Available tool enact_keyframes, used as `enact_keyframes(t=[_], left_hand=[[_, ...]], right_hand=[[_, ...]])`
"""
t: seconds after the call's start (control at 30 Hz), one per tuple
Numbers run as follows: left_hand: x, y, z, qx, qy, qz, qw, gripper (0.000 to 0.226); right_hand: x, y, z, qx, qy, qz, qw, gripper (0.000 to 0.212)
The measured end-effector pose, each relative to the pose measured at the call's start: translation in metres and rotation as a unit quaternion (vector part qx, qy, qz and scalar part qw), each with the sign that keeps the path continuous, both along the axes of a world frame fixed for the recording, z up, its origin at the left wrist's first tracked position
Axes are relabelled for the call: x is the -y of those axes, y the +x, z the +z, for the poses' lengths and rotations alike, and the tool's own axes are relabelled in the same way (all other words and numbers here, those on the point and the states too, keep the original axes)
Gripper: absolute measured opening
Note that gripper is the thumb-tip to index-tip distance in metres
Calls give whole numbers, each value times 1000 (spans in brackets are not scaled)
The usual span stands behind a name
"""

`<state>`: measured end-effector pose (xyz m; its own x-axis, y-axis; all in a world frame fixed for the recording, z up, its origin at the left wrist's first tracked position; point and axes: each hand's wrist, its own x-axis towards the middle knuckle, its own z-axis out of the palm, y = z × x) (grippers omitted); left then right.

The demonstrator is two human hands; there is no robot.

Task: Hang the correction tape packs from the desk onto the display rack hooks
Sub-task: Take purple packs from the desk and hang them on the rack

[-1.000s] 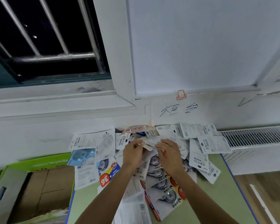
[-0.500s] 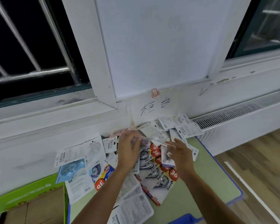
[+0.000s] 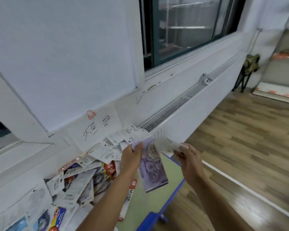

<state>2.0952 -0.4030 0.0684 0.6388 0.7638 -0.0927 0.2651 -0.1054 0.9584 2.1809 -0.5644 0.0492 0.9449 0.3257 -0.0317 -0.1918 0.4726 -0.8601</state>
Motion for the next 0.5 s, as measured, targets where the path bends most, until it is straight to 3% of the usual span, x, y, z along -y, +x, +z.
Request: enact_keyframes(t=[0.1, 0.23, 0.5], left_hand=[[56, 33, -2, 22, -66, -34, 997, 26], [144, 74, 3, 16, -103, -75, 992, 24], [328, 131, 16, 31, -110, -239, 964, 22]], right_hand=[[59, 12, 4, 11, 4, -53, 999, 45], [152, 22, 3, 66, -99, -93, 989, 35], [337, 23, 4, 111, -220, -159, 956, 42]])
